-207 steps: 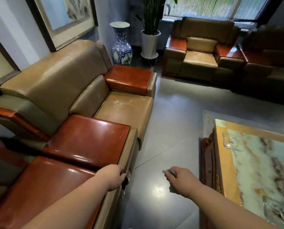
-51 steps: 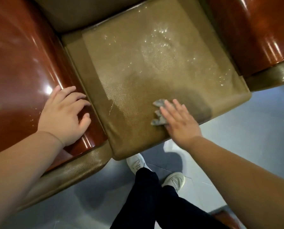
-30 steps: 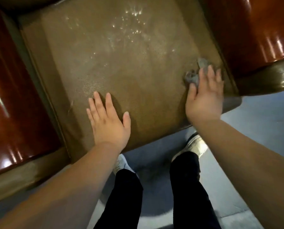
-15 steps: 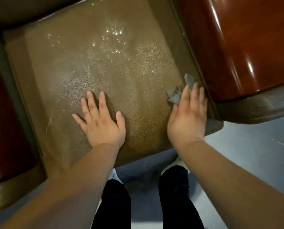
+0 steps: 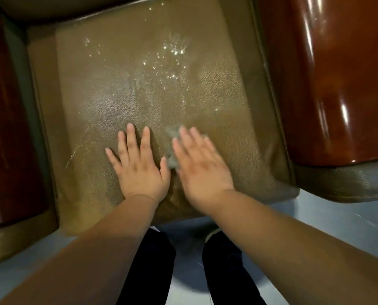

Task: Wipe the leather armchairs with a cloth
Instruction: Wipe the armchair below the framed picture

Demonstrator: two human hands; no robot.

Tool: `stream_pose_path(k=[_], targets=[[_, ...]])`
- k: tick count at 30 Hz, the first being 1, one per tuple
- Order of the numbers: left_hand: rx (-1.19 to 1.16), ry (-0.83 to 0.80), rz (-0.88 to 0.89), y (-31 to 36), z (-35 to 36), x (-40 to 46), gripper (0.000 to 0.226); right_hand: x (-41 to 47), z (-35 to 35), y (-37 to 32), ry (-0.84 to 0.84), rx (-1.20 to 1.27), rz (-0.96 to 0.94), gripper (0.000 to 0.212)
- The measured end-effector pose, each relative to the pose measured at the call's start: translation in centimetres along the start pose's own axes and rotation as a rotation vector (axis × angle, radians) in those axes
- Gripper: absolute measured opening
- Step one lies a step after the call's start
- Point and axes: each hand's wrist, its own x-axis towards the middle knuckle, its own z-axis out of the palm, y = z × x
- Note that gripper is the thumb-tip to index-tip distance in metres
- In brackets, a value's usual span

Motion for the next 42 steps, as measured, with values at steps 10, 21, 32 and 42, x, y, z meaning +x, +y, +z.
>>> stream_pose_path(k=[10, 21, 32, 42], targets=[[0.016, 0.004, 0.017, -0.4, 0.3, 0.1, 0.086, 5.9, -3.7, 5.5, 0.192, -0.013, 0.518, 0.066], [-0.112, -0.089, 0.088, -4.9, -2.9, 4.2, 0.078, 7.7, -6.2, 8.2, 0.137, 0.011, 0.484, 0.062], [-0.096, -0.072, 0.124, -6.3, -2.5, 5.6, 0.082, 11.3, -3.3, 2.9, -0.062, -0.211, -0.303, 0.06], [-0.067, -0.108, 0.157, -6.2, -2.8, 5.6, 0.084, 11.3, -2.9, -3.0, -0.129, -0.096, -0.31, 0.058]])
